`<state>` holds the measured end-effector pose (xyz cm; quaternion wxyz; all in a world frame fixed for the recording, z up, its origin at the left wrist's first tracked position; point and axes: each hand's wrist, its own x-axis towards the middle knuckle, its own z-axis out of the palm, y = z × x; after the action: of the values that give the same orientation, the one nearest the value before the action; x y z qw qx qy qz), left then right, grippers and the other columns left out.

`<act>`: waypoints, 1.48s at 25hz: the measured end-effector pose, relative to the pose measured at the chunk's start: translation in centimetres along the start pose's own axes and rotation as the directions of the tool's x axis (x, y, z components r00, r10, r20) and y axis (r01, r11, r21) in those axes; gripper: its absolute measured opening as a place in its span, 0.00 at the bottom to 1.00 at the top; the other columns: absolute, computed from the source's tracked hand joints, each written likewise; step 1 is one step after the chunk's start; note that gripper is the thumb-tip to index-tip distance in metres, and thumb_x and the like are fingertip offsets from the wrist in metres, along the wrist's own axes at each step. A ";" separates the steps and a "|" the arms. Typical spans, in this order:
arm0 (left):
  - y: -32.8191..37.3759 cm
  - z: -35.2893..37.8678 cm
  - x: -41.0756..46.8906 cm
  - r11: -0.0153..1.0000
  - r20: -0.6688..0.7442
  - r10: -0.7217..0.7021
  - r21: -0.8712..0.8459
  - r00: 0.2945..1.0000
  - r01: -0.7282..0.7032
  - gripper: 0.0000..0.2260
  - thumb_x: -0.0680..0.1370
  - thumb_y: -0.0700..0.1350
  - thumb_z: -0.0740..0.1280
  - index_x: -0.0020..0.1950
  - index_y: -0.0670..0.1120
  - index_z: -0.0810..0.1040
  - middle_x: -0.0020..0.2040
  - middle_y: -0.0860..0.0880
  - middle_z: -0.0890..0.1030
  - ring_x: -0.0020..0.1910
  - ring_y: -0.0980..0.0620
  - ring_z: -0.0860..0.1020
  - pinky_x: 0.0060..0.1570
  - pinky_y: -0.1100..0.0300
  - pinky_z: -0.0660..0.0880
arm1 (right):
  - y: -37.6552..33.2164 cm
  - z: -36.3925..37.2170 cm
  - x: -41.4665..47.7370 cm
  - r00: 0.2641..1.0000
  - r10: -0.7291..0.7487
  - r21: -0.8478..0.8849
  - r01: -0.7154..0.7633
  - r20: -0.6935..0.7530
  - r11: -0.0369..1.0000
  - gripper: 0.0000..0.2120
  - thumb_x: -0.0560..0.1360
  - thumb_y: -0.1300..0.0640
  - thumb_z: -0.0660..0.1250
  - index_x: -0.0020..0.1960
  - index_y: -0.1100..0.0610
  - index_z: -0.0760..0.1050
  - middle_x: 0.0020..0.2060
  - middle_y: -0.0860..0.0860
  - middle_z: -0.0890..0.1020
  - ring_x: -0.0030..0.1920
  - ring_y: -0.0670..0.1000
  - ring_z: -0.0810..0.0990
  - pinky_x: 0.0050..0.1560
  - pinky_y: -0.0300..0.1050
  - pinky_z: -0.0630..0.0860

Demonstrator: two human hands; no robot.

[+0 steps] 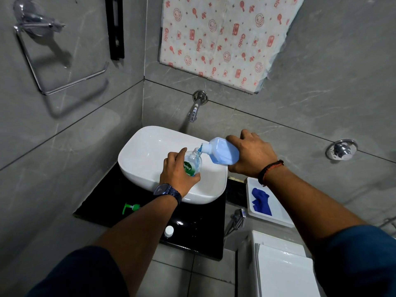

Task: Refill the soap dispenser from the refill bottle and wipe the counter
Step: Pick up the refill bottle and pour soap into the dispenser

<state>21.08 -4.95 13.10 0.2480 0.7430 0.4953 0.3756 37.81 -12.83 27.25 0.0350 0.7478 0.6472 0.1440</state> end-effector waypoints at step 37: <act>-0.3 0.2 0.2 1.000 0.002 0.006 0.003 1.000 -0.006 0.39 0.60 0.52 0.77 0.68 0.52 0.65 0.57 0.46 0.70 0.55 0.45 0.71 0.44 0.52 0.74 | 0.0 0.2 0.4 1.000 -0.022 -0.009 0.022 -0.010 1.000 0.34 0.62 0.43 0.74 0.64 0.46 0.67 0.48 0.54 0.72 0.49 0.57 0.73 0.40 0.49 0.73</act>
<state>21.08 -4.65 12.79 0.2462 0.7454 0.4933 0.3748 37.91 -12.42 27.07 0.0368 0.7398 0.6547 0.1504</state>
